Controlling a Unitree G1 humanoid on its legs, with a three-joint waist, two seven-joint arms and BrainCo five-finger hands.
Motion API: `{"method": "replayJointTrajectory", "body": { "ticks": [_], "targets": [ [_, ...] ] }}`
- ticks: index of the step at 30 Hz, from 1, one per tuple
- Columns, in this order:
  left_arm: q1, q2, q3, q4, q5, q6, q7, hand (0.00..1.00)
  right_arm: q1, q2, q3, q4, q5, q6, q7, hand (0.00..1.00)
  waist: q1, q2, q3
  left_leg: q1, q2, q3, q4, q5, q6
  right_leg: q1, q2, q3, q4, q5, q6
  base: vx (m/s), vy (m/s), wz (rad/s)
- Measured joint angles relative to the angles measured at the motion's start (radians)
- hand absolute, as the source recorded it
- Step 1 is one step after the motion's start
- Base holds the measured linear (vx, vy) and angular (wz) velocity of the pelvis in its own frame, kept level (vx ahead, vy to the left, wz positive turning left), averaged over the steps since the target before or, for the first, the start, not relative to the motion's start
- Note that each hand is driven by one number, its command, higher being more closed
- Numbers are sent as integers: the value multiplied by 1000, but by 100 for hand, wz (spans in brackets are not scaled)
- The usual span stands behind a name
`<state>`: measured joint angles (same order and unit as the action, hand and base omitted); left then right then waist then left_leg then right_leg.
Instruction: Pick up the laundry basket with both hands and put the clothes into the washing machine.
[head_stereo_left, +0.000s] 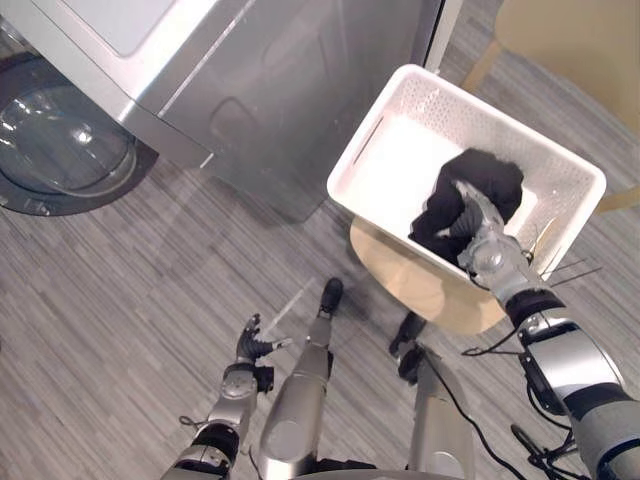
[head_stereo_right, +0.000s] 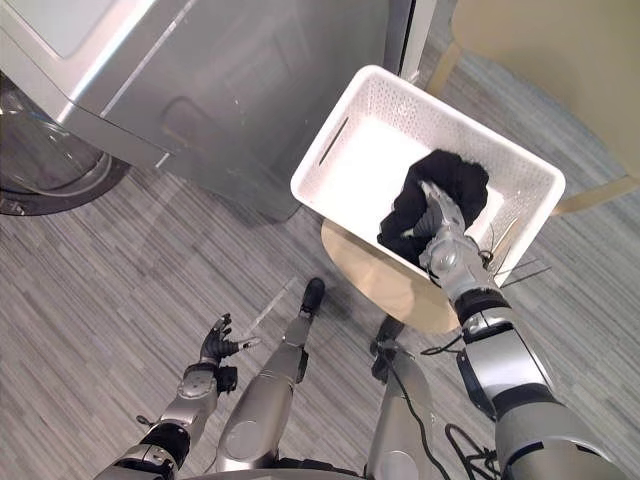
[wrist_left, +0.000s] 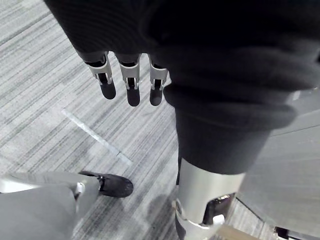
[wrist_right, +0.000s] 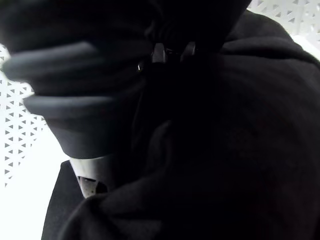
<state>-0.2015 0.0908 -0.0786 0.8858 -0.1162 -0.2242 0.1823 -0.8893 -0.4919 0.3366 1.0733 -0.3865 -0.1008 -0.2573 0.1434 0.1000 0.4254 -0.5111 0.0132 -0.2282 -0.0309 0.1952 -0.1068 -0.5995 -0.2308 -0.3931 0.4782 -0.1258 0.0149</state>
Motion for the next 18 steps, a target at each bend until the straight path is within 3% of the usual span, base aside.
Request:
{"method": "replayJointTrajectory", "body": {
  "ticks": [3, 9, 16, 18],
  "targets": [
    [-4, -21, 1, -23, 0, -2, 0, 0, -18, 2, 1, -13, 47, 2, -6, 100, 1, -1, 0, -1, -3, 4, -2, 4, 0, -11, -10, -2, 24, -13, -4, -12, -76, 7],
    [-15, -51, 4, -40, -10, -2, 2, 0, -11, 29, -11, -118, 294, 0, 20, 100, -9, -3, 1, 6, 3, 23, -2, 9, -4, -18, -12, 2, 43, -28, -8, 13, -73, -3],
    [-13, -47, 5, -42, -10, 2, 1, 0, 85, 85, -203, -322, 572, -15, 37, 100, -22, -11, 6, 129, 20, 36, -13, 8, -4, 128, 22, 7, -37, -14, -3, 24, -47, -7],
    [-8, -40, 7, -43, -10, 3, 0, 0, 130, 100, -256, -447, 637, -51, 37, 100, -27, -13, 5, 167, 31, 36, -34, 7, -3, 170, 41, 7, -74, -1, -1, -19, -14, -12]
  ]
}}
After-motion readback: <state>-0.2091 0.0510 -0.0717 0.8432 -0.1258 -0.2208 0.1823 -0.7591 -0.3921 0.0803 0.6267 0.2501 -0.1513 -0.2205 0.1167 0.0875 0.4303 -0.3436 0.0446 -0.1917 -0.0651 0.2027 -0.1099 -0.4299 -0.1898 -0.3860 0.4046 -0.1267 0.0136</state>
